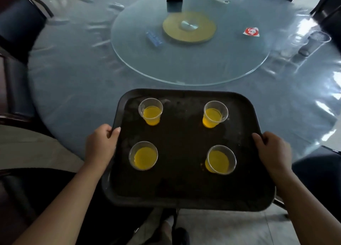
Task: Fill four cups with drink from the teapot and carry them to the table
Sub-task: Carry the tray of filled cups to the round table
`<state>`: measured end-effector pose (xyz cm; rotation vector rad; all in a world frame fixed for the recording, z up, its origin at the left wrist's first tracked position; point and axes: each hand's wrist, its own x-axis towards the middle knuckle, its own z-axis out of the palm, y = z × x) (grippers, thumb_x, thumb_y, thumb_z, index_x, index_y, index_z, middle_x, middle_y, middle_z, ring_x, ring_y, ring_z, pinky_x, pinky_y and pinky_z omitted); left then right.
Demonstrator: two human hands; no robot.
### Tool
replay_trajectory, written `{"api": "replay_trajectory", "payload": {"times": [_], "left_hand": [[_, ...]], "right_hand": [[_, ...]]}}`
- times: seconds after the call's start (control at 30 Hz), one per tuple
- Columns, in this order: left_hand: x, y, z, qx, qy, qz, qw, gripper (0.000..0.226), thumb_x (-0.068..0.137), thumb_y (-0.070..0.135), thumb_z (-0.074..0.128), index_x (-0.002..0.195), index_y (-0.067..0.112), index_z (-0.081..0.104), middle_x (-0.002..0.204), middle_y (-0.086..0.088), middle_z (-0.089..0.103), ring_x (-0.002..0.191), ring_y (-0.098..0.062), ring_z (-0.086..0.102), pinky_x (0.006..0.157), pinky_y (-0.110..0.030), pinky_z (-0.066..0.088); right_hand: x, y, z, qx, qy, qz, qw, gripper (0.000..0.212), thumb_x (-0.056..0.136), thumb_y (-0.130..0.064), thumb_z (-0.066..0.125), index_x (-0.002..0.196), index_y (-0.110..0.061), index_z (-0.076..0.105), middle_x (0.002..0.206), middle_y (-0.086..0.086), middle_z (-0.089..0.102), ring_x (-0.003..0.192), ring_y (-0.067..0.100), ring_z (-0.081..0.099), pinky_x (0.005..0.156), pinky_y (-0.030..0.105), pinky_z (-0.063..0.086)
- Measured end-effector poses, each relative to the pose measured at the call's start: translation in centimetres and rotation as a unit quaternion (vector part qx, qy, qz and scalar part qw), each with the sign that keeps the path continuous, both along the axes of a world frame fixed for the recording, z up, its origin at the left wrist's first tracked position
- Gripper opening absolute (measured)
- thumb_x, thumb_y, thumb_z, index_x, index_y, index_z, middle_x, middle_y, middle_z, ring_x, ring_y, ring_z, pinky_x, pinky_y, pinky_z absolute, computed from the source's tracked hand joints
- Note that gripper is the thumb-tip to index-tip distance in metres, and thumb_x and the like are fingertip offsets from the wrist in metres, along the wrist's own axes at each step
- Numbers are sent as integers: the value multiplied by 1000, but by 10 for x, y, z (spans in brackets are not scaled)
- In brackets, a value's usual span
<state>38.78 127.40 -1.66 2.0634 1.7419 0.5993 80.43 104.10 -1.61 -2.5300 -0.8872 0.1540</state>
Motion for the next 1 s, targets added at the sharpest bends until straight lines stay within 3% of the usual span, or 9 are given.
{"api": "replay_trajectory", "payload": {"times": [0.13, 0.3, 0.53, 0.67, 0.8, 1.0], "left_hand": [[14, 30, -27, -3, 6, 6, 1000, 37, 101, 31, 64, 71, 13, 51, 56, 0, 50, 51, -13, 46, 47, -26, 31], [27, 65, -52, -2, 7, 8, 1000, 31, 100, 31, 65, 77, 13, 55, 62, 3, 53, 54, -14, 47, 49, -24, 34], [38, 88, -67, 14, 26, 4, 1000, 26, 100, 25, 67, 83, 7, 63, 64, -2, 55, 52, -16, 44, 48, -22, 29], [39, 86, -72, 8, 21, -2, 1000, 27, 100, 23, 67, 77, 11, 58, 59, 7, 47, 52, -4, 42, 48, -21, 28], [38, 85, -77, 5, 16, -3, 1000, 30, 100, 21, 67, 73, 14, 54, 57, 8, 46, 51, -3, 42, 48, -20, 27], [35, 83, -83, 0, 20, 2, 1000, 31, 100, 24, 66, 73, 13, 56, 57, 4, 50, 50, -7, 46, 46, -21, 28]], "right_hand": [[17, 34, -20, -12, -13, 4, 1000, 44, 95, -35, 61, 57, -22, 44, 52, -9, 45, 49, 4, 39, 51, 18, 22], [34, 68, -47, -28, -19, 11, 999, 41, 96, -39, 58, 62, -17, 50, 54, -3, 47, 49, 17, 43, 52, 29, 30], [39, 93, -62, -46, -12, -5, 999, 40, 96, -40, 58, 66, -14, 53, 56, 1, 48, 54, 26, 43, 56, 34, 34], [40, 97, -65, -50, -6, -9, 999, 40, 96, -41, 57, 66, -14, 53, 56, 1, 51, 53, 25, 46, 55, 34, 37], [39, 100, -67, -55, 0, -5, 998, 40, 96, -41, 57, 67, -14, 54, 58, 4, 54, 57, 29, 53, 57, 40, 48], [40, 103, -74, -43, -4, 2, 999, 39, 96, -39, 59, 67, -14, 54, 56, 1, 53, 52, 20, 49, 54, 33, 40]]}}
